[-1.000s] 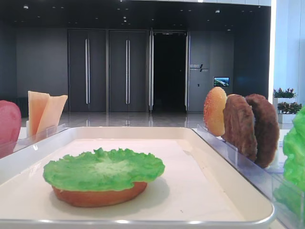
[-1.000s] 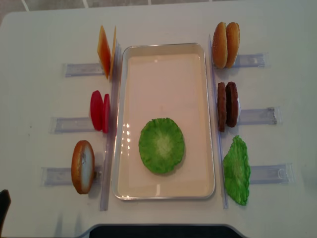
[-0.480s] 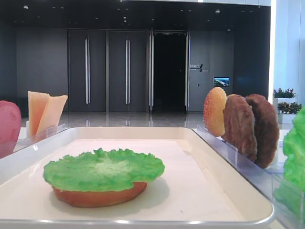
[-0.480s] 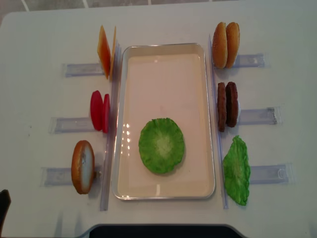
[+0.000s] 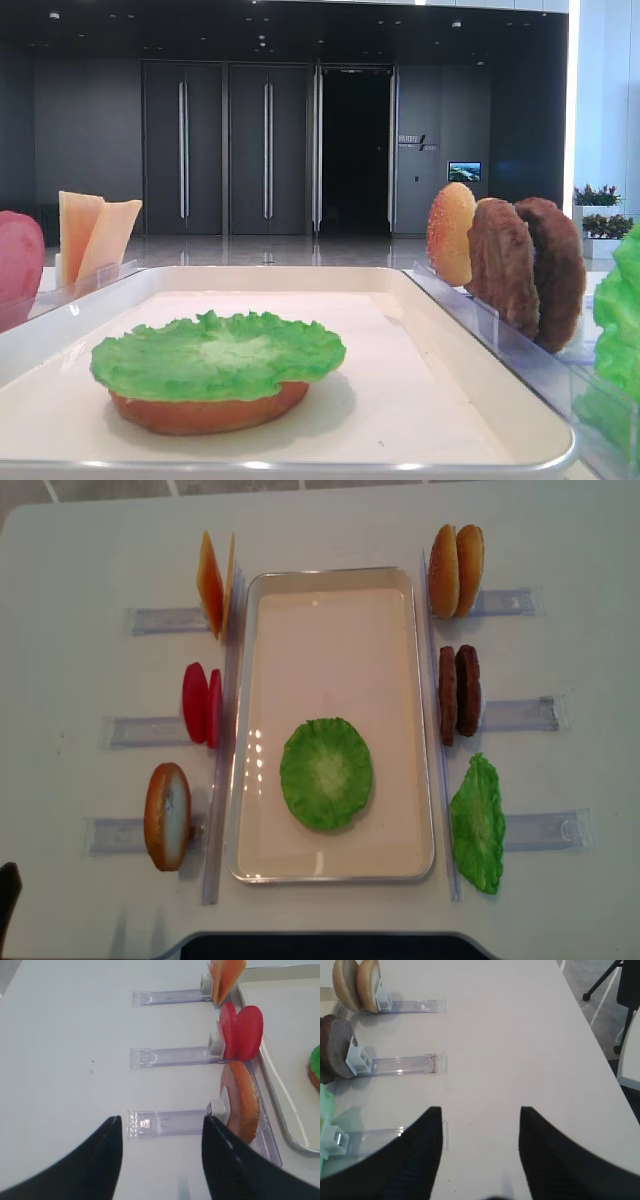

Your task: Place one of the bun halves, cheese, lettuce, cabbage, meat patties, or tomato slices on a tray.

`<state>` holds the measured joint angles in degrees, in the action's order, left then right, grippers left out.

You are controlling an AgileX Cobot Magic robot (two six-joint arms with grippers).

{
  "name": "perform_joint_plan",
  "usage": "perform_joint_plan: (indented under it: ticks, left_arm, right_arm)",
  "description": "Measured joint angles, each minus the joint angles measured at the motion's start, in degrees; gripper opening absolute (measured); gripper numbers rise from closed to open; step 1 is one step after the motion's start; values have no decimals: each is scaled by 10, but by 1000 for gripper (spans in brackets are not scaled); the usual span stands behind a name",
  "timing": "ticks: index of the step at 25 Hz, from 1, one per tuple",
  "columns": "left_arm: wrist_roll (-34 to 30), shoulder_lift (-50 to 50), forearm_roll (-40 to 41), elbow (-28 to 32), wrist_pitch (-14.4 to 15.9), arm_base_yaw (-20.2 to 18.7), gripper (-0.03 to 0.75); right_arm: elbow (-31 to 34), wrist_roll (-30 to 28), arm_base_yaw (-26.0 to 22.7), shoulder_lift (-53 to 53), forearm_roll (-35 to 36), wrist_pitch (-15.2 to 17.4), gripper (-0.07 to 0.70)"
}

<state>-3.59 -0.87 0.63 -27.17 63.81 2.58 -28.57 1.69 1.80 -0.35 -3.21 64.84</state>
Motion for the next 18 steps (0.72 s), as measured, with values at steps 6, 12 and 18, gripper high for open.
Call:
perform_joint_plan:
  ticks: [6, 12, 18]
  left_arm:
    - [0, 0, 0, 0, 0, 0, 391]
    - [0, 0, 0, 0, 0, 0, 391]
    - [0, 0, 0, 0, 0, 0, 391]
  right_arm:
    - [1, 0, 0, -1, 0, 0, 365]
    - [1, 0, 0, -1, 0, 0, 365]
    - [1, 0, 0, -1, 0, 0, 365]
